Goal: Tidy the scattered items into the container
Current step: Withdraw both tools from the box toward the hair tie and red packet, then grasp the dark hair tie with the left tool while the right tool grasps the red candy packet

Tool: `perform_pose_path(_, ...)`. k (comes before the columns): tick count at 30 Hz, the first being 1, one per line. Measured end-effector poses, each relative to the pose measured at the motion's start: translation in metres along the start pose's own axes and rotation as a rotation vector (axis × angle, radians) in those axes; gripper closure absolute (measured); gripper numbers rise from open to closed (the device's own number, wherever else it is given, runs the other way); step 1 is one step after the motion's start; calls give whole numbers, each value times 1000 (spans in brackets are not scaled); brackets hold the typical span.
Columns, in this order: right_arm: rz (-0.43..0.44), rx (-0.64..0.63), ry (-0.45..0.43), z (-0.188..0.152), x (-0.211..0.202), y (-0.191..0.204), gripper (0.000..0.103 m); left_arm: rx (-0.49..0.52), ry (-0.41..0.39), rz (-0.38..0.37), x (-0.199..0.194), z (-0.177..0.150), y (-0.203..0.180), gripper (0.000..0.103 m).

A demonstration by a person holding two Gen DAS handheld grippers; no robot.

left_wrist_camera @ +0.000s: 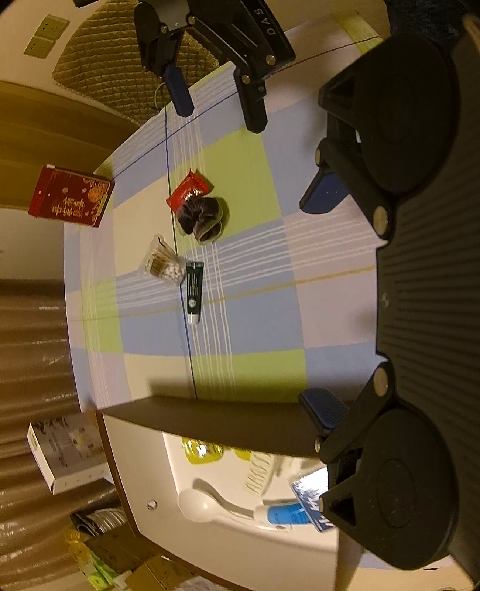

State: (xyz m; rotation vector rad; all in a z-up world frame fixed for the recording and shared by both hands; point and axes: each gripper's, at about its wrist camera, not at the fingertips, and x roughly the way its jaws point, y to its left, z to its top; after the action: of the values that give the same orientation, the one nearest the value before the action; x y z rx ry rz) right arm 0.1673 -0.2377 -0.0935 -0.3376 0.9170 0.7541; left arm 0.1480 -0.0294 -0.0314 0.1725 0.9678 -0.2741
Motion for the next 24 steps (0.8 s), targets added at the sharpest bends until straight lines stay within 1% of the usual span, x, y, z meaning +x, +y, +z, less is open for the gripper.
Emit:
perform_pose_path(4,-27,42,5,-4,-1,-10,10,18,6,-17,12,8,-6,4)
perform_pose_path(9,-85,106,16,-8,1,-28,10,33,24,-23,31,16,-12,5)
perform_pose_path(12,-95,148,23,-10,4,-41,10,37,32,-34,40,20,-14,5)
perform_pose_path(14,-104,166,28,-10,8,-48,10,45,38,-45,47,24,-15,8)
perform_pose_path(21,-124,232,46,-13,22,-77,10,93,42,-87,75,46,-28,10)
perform_pose_path(24,-132,265,53,-15,30,-91,10,122,39,-109,90,57,-37,14)
